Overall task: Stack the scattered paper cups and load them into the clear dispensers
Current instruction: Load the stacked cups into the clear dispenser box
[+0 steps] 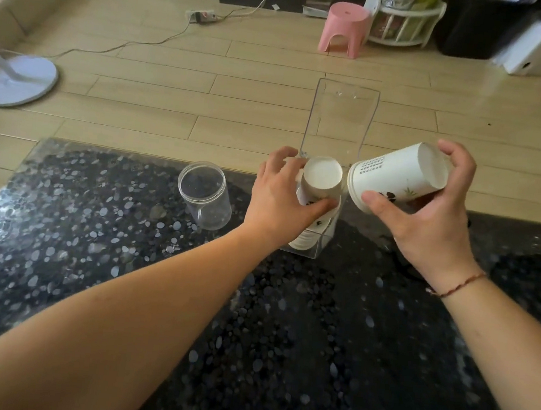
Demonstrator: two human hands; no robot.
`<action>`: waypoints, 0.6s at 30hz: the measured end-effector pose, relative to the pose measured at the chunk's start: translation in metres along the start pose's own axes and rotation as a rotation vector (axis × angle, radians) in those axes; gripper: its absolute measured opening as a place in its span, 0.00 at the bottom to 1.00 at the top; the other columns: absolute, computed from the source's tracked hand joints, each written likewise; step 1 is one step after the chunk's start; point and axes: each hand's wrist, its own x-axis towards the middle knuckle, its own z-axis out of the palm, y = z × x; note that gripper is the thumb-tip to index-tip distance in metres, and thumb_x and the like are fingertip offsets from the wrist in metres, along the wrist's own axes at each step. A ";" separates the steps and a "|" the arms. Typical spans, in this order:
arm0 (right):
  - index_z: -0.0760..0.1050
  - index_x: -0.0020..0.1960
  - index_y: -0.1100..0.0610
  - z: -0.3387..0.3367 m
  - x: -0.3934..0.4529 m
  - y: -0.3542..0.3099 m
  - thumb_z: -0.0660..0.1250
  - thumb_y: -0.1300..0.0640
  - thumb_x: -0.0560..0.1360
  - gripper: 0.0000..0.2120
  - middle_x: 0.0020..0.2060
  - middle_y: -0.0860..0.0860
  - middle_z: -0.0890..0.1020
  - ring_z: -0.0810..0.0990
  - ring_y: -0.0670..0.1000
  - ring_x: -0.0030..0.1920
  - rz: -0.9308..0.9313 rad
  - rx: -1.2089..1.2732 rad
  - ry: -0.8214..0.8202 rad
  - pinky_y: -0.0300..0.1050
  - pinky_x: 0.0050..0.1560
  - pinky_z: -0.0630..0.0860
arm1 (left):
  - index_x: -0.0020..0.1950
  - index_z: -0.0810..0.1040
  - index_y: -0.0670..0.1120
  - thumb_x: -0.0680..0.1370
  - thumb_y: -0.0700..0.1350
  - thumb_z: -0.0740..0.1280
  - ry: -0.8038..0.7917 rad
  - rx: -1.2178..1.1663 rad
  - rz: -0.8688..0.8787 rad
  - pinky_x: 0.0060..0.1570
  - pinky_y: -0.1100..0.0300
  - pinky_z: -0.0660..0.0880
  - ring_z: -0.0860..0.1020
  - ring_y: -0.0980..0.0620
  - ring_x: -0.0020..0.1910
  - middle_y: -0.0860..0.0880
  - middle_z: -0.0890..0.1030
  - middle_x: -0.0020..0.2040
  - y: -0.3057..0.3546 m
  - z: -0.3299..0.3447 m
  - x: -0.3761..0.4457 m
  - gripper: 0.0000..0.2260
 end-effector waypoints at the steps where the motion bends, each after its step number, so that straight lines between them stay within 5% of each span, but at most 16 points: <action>1: 0.55 0.70 0.56 -0.002 0.000 0.000 0.78 0.52 0.64 0.44 0.60 0.43 0.67 0.73 0.45 0.57 0.001 0.001 0.014 0.50 0.55 0.79 | 0.67 0.73 0.46 0.69 0.57 0.77 0.033 -0.052 0.008 0.67 0.53 0.70 0.68 0.48 0.69 0.48 0.70 0.69 0.002 -0.002 0.000 0.31; 5: 0.54 0.68 0.56 -0.008 -0.006 -0.001 0.79 0.55 0.66 0.42 0.62 0.51 0.66 0.74 0.44 0.58 0.053 0.025 0.034 0.48 0.53 0.81 | 0.68 0.70 0.48 0.73 0.52 0.75 0.054 -0.268 -0.026 0.52 0.77 0.67 0.75 0.64 0.56 0.58 0.77 0.57 0.013 -0.014 0.000 0.26; 9: 0.59 0.67 0.50 -0.005 -0.020 0.003 0.79 0.57 0.65 0.38 0.55 0.35 0.68 0.72 0.32 0.53 0.161 -0.017 -0.009 0.33 0.51 0.76 | 0.68 0.69 0.51 0.73 0.55 0.72 0.094 -0.417 -0.003 0.58 0.57 0.78 0.79 0.56 0.57 0.58 0.77 0.57 0.014 -0.024 -0.001 0.26; 12: 0.62 0.61 0.43 0.006 -0.031 0.004 0.79 0.56 0.64 0.34 0.52 0.36 0.71 0.74 0.40 0.53 0.192 -0.110 -0.123 0.34 0.53 0.70 | 0.68 0.67 0.50 0.72 0.56 0.69 0.169 -0.559 0.056 0.54 0.63 0.77 0.78 0.59 0.56 0.56 0.76 0.59 0.019 -0.028 -0.011 0.26; 15: 0.63 0.57 0.42 0.023 -0.037 -0.004 0.78 0.55 0.66 0.29 0.50 0.42 0.74 0.74 0.47 0.54 0.190 -0.176 -0.222 0.29 0.45 0.66 | 0.68 0.64 0.50 0.74 0.53 0.68 0.200 -0.614 0.174 0.55 0.59 0.77 0.76 0.60 0.56 0.56 0.74 0.59 0.026 -0.030 -0.023 0.25; 18: 0.62 0.64 0.45 0.036 -0.044 -0.016 0.78 0.50 0.65 0.35 0.49 0.37 0.75 0.77 0.45 0.52 0.237 -0.134 -0.237 0.32 0.46 0.71 | 0.67 0.64 0.51 0.72 0.53 0.70 0.100 -0.514 0.245 0.58 0.56 0.78 0.76 0.59 0.59 0.59 0.74 0.60 0.028 -0.030 -0.031 0.27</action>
